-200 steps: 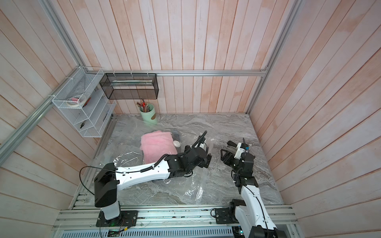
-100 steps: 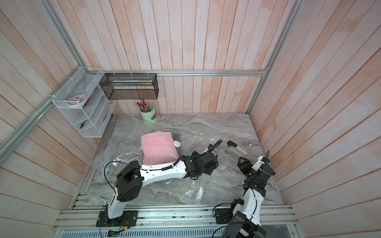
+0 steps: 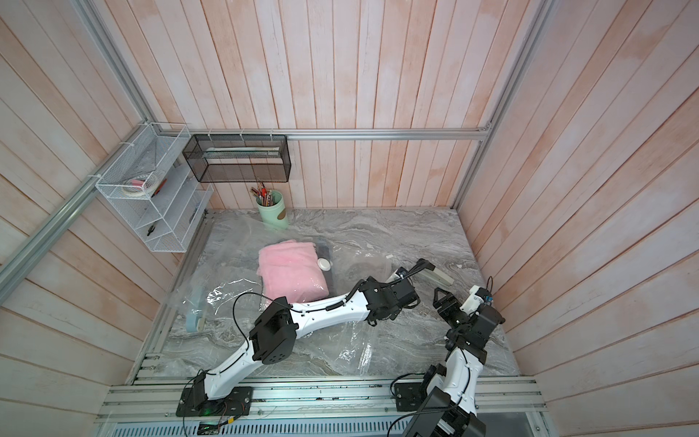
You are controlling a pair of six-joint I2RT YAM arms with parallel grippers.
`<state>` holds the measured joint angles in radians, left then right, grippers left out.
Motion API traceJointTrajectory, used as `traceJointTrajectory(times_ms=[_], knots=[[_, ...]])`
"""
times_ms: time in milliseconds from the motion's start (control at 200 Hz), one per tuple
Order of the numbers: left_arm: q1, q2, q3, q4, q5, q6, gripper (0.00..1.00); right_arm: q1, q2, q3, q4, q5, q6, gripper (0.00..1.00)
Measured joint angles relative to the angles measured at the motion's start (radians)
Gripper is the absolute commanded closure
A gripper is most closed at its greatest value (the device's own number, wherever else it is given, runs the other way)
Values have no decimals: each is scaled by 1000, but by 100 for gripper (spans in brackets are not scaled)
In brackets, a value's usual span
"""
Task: Take the blanket out of the vacuum bag
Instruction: Open the vacuum bag at the center of the board.
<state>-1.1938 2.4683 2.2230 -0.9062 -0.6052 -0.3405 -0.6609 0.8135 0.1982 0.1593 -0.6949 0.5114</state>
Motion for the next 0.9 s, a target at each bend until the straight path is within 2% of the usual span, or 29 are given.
traceJointTrajectory(times_ms=[135, 175, 200, 225, 235, 255, 265, 385, 455, 540, 660, 755, 900], knots=[[0, 79, 107, -133, -143, -14, 0, -2, 11, -2, 10, -21, 0, 22], [0, 97, 129, -169, -195, -20, 8, -2, 13, -3, 14, -25, 0, 22], [1, 104, 137, -186, -224, -21, 23, -2, 13, -3, 16, -28, 0, 22], [1, 110, 143, -206, -251, -35, 52, -2, 13, -3, 18, -30, 1, 22], [1, 111, 145, -213, -264, -33, 69, -2, 13, -3, 20, -31, 1, 22], [2, 113, 146, -227, -281, -43, 95, -2, 13, -3, 21, -32, 1, 22], [3, 113, 146, -234, -289, -45, 100, -2, 13, -3, 22, -33, 1, 22], [7, 77, 89, -238, -350, -68, 100, -3, 12, -8, 47, -67, 12, 26], [12, -15, -56, -172, -349, -64, 100, 0, 4, -33, 121, -141, 50, 28], [22, -194, -295, -15, -317, -45, 100, 37, -11, -50, 181, -220, 101, 28], [42, -484, -570, 225, -249, -23, 100, 159, -58, -32, 182, -257, 127, 28], [60, -692, -733, 418, -202, 6, 100, 291, -101, -8, 190, -252, 168, 27], [69, -863, -876, 644, -160, 63, 100, 519, -116, 5, 264, -202, 256, 28]])
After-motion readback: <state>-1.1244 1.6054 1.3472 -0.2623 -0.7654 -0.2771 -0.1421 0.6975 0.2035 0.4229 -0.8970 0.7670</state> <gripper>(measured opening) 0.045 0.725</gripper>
